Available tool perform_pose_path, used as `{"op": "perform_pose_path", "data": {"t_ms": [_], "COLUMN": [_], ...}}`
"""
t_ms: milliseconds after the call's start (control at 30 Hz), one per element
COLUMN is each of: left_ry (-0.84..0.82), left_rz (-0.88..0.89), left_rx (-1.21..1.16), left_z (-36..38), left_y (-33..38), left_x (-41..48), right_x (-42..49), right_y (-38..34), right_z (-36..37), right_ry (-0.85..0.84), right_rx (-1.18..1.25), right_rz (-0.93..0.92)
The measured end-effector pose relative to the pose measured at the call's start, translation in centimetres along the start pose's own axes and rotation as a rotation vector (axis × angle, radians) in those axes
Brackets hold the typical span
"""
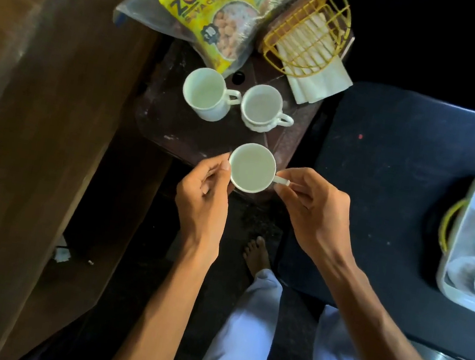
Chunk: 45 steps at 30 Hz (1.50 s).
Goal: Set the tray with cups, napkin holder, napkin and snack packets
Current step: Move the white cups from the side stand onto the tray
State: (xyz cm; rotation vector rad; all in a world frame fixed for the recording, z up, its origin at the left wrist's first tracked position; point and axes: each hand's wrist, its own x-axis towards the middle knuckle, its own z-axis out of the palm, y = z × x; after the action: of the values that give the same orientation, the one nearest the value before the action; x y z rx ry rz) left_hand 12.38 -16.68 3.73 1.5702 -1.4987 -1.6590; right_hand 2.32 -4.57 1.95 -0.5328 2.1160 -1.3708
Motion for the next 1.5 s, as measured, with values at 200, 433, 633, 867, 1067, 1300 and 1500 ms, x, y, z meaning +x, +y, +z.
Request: {"op": "perform_pose_path", "data": {"t_ms": [200,433,633,867,1067,1300,1500], "left_ry": [-0.095,-0.271,-0.364,-0.414,-0.417,-0.401,-0.402], "left_rz": [0.048,0.073,0.115,0.107,0.107,0.116,0.126], "left_rx": [0.085,0.085,0.156,0.280,0.390,0.467,0.492], "left_z": [5.6,14.7,23.2,29.7,31.9,32.2,32.4], "left_y": [-0.8,-1.6,-2.9,-5.4,-7.1,-8.3,-8.6], "left_x": [-4.6,-11.1,-15.9,-17.2,-16.7,-16.6,-16.8], "right_x": [-2.9,-5.6,-6.4,-6.2,-5.2,-4.8,-4.6], "right_y": [2.3,5.6,9.4,14.7,18.4,20.5,20.9], "right_z": [-7.4,-19.0,-28.3,-33.3,-33.8,-33.6,-33.7], "right_ry": [0.088,0.162,0.232,0.245,0.226,0.178,0.177], "right_rx": [-0.033,-0.137,-0.285,-0.275,-0.256,-0.272,-0.268], "right_rz": [0.011,0.054,0.071,0.126,0.135,0.146,0.156]}}
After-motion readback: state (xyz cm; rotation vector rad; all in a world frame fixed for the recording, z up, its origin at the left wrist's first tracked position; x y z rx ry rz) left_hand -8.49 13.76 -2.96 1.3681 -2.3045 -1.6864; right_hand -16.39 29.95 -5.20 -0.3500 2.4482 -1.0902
